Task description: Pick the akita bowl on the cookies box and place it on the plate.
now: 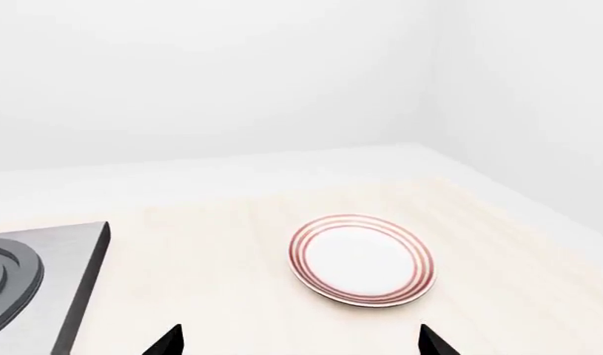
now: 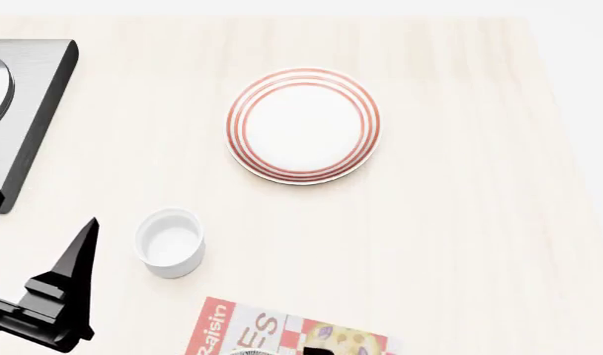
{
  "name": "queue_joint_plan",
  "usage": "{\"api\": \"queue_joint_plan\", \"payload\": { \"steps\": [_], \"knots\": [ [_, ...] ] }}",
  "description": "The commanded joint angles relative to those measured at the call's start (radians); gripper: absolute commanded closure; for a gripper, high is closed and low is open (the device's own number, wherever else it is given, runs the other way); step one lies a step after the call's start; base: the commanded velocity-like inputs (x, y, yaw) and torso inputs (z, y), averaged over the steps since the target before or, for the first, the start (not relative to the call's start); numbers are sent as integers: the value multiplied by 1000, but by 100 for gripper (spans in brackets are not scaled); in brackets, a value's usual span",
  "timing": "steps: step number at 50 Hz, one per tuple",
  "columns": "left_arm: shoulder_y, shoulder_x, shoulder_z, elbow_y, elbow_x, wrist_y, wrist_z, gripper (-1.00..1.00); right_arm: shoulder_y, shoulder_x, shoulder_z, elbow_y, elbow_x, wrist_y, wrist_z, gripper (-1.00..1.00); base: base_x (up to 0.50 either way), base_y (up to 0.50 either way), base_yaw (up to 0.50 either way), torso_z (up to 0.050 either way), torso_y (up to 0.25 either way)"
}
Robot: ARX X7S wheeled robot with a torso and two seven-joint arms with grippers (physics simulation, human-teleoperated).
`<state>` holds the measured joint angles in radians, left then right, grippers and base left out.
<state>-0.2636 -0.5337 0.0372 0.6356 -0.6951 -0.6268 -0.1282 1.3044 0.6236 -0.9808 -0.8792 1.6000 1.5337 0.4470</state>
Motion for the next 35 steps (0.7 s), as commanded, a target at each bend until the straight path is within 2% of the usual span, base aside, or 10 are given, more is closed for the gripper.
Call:
{"api": "queue_joint_plan", "payload": {
  "steps": [1, 24, 35],
  "knots": [
    [4, -3, -2, -3, -1, 5, -1, -100, 10, -5, -73, -8, -148, -18, -129, -100, 0, 0, 0, 0, 0],
    [8, -3, 7, -13, 2, 16, 0, -100, 48, 34, -220, 26, -413, -110, -307, -100, 0, 0, 0, 0, 0],
    [12, -5, 6, -14, -2, 21, 1, -100, 50, 4, -275, 26, -476, -145, -327, -100, 0, 0, 0, 0, 0]
  ]
}}
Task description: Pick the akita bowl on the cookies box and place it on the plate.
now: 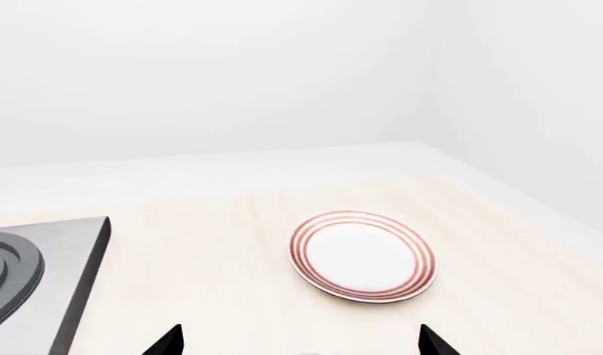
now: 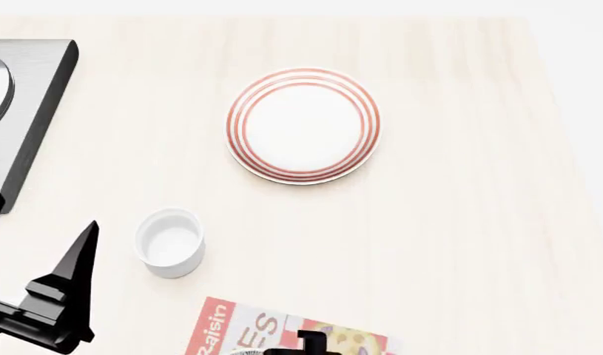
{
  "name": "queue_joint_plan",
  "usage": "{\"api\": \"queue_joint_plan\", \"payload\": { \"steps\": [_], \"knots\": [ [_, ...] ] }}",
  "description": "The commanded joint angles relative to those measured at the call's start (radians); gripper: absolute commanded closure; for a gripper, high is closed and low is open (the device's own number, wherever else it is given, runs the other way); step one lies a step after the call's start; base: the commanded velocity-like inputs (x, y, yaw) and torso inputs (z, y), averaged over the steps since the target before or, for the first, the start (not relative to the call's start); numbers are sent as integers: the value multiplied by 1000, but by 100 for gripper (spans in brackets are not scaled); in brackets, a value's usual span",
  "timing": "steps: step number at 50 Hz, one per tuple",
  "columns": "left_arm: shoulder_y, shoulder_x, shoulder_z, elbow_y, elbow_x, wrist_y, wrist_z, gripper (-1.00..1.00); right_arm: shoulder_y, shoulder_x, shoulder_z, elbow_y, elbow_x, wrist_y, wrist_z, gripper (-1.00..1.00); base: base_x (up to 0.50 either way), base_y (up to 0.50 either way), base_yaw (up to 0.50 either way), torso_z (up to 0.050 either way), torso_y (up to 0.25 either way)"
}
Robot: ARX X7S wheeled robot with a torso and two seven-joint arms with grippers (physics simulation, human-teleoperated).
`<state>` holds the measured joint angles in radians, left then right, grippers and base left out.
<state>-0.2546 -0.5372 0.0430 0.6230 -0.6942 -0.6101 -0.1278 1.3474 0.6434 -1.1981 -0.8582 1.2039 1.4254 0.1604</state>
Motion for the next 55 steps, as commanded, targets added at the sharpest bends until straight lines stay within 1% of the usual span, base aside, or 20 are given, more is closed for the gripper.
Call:
{"api": "queue_joint_plan", "payload": {
  "steps": [1, 8, 18, 29, 35, 36, 47, 55],
  "knots": [
    [4, -1, 1, -4, 0, 7, 1, -100, 11, -19, -64, 6, -89, -43, -49, -100, 0, 0, 0, 0, 0],
    [4, -3, 0, -6, -2, 8, 1, -100, 8, -28, -111, 12, -131, -63, -72, -100, 0, 0, 0, 0, 0],
    [4, -6, -1, -2, -7, 6, -5, -100, 6, -31, -150, 12, -137, -63, -87, -100, 0, 0, 0, 0, 0],
    [1, -7, 4, -3, -5, 5, -9, -100, 16, -3, -228, 26, -223, -110, -137, -100, 0, 0, 0, 0, 0],
    [3, -7, 5, -6, -4, 10, -7, -100, 22, 4, -246, 41, -255, -135, -149, -100, 0, 0, 0, 0, 0],
    [4, -7, 5, -5, -4, 11, -7, -100, 21, 4, -254, 43, -266, -140, -150, 100, 0, 0, 0, 0, 0],
    [8, -10, 3, -6, -8, 14, -9, -100, 30, 11, -273, 45, -303, -166, -150, 100, 0, 0, 0, 0, 0],
    [9, -12, 2, -2, -12, 14, -11, -100, 59, 21, -271, 20, -295, -143, -144, 100, 0, 0, 0, 0, 0]
  ]
}}
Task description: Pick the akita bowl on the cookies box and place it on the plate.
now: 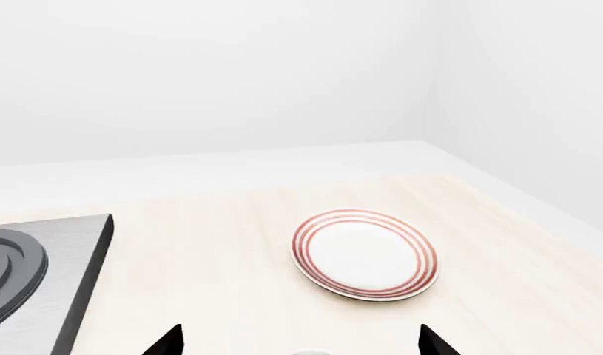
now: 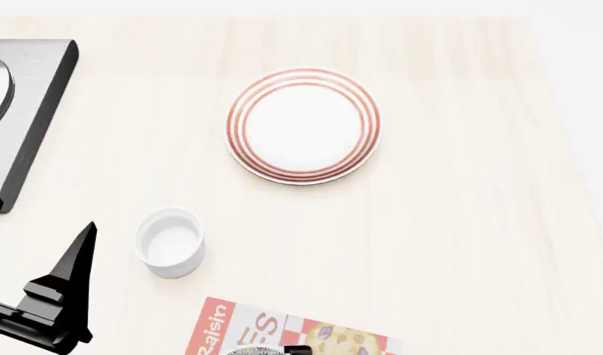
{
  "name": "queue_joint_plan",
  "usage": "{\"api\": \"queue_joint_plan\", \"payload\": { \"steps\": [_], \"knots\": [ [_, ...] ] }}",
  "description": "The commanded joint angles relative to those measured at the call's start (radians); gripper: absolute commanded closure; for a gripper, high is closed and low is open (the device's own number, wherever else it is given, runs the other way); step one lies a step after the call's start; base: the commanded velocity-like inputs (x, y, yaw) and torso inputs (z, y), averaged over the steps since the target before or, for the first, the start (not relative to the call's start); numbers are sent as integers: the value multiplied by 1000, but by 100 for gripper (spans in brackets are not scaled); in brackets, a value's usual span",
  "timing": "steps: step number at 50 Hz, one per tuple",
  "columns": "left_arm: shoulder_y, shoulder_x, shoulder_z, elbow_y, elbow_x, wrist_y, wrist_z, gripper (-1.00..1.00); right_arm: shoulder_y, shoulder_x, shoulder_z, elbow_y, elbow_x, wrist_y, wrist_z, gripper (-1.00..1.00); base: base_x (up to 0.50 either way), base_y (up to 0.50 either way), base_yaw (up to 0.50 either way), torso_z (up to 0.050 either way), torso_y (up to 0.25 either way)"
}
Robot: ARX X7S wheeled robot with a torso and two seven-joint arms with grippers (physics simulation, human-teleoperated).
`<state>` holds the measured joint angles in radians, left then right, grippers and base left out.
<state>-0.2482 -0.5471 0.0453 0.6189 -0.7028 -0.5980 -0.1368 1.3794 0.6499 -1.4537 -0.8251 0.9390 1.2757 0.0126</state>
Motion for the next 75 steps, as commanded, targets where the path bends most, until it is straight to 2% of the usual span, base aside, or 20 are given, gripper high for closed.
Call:
{"api": "queue_joint_plan", "payload": {
  "steps": [1, 14, 26, 29, 38, 45, 56, 67, 75],
  "knots": [
    [3, -2, 0, 3, -3, 2, -3, -100, 31, 15, -15, -17, -28, 11, 5, 100, 0, 0, 0, 0, 0],
    [12, -6, -4, 18, -17, 1, -5, -100, 167, 20, 63, -81, 56, 145, 50, 100, 0, 0, 0, 0, 0],
    [11, -12, 1, 29, -22, -2, -7, -100, 315, 44, 61, -102, 87, 198, 4, 100, 0, 0, 0, 0, 0],
    [12, -12, 0, 28, -23, 0, -6, -100, 361, 63, 13, -91, 36, 189, -20, 100, 0, 0, 0, 0, 0],
    [14, -17, 9, 33, -20, 3, -2, -100, 473, 105, -94, 1, -112, 83, -123, 100, 0, 0, 0, 0, 0],
    [25, -26, 17, 37, -9, 16, 13, -100, 486, 92, -151, 122, -211, -14, -165, 100, 0, 0, 0, 0, 0],
    [34, -30, 19, 37, -8, 22, 17, -100, 508, 25, -206, 350, -344, -139, -213, 100, 0, 0, 0, 0, 0],
    [43, -34, 20, 41, -8, 26, 16, -100, 481, -42, -206, 518, -409, -234, -211, 100, 0, 0, 0, 0, 0],
    [45, -33, 31, 37, -2, 30, 19, -100, 462, -118, -208, 727, -490, -342, -199, 100, 0, 0, 0, 0, 0]
  ]
}}
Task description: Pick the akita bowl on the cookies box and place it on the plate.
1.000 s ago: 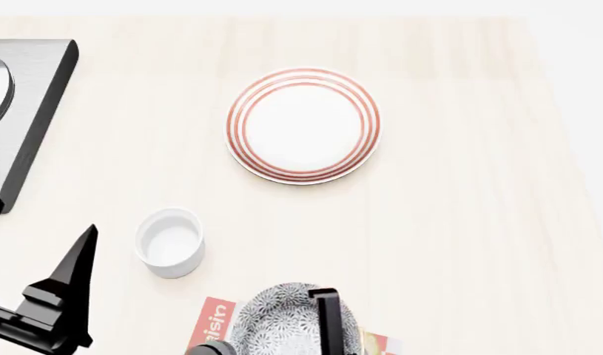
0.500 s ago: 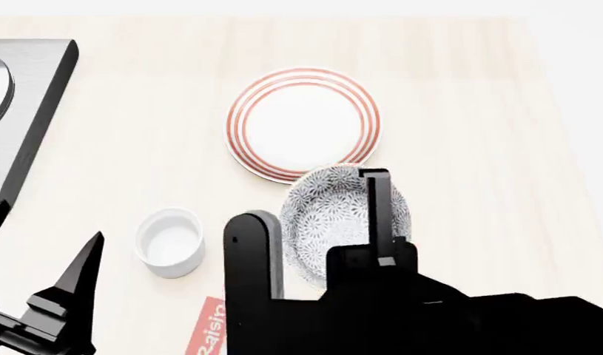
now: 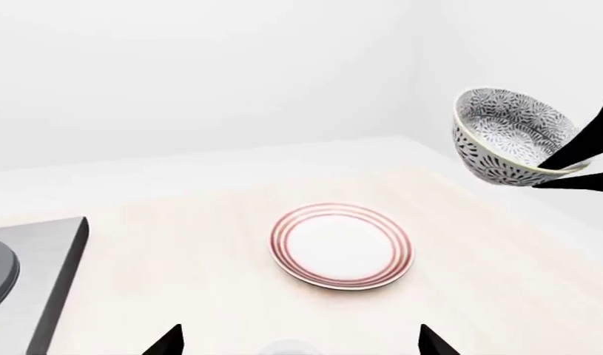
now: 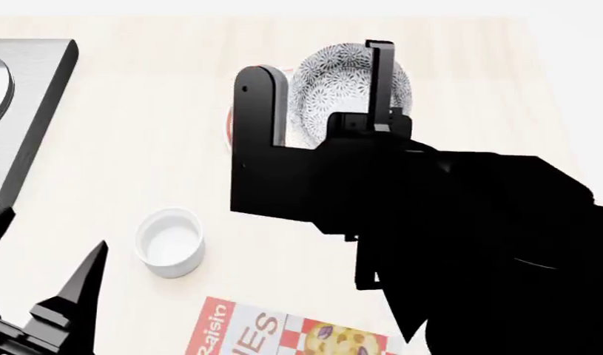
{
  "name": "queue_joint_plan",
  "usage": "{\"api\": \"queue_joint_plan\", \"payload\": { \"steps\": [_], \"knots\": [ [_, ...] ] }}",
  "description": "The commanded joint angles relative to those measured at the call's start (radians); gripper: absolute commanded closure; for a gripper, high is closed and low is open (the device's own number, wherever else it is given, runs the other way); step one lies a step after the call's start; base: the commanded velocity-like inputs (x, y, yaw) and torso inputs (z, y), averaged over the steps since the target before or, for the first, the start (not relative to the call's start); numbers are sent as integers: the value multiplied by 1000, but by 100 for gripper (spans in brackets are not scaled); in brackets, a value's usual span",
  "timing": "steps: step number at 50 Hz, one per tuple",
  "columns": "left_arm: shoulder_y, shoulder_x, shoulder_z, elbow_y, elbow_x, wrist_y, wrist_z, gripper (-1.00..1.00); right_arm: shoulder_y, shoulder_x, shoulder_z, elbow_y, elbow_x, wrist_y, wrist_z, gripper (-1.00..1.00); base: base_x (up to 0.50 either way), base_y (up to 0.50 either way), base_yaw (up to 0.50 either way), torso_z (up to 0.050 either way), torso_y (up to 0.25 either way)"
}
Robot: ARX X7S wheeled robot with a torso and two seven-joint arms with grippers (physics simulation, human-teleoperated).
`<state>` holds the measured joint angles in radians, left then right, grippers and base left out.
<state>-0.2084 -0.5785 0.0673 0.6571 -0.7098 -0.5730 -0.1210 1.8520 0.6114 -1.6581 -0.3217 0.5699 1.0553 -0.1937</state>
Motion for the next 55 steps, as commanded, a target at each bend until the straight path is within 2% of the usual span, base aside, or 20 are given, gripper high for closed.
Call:
{"api": "queue_joint_plan", "payload": {
  "steps": [1, 13, 25, 37, 46, 55],
  "knots": [
    [5, -2, 10, -2, 6, 6, 5, -100, -20, -96, -4, 260, -131, -142, 10, 100, 0, 0, 0, 0, 0],
    [8, -3, 18, -6, 8, 13, 11, -100, -74, -220, -12, 505, -196, -273, 14, 100, 0, 0, 0, 0, 1],
    [14, -6, 19, -2, 5, 17, 11, -100, -117, -299, -6, 655, -229, -344, 39, 100, 0, 0, 0, 0, 0],
    [18, -11, 15, 1, 0, 25, 16, -100, -162, -453, 35, 1022, -268, -539, 56, 100, 0, 0, 0, 0, 0],
    [27, -14, 19, -6, 5, 37, 26, -100, -203, -609, 52, 1422, -304, -747, 56, 100, 0, 0, 0, 0, 1],
    [29, -14, 27, -10, 6, 41, 34, -100, -239, -611, 96, 1411, -351, -742, 84, 100, 0, 0, 0, 0, 0]
  ]
}}
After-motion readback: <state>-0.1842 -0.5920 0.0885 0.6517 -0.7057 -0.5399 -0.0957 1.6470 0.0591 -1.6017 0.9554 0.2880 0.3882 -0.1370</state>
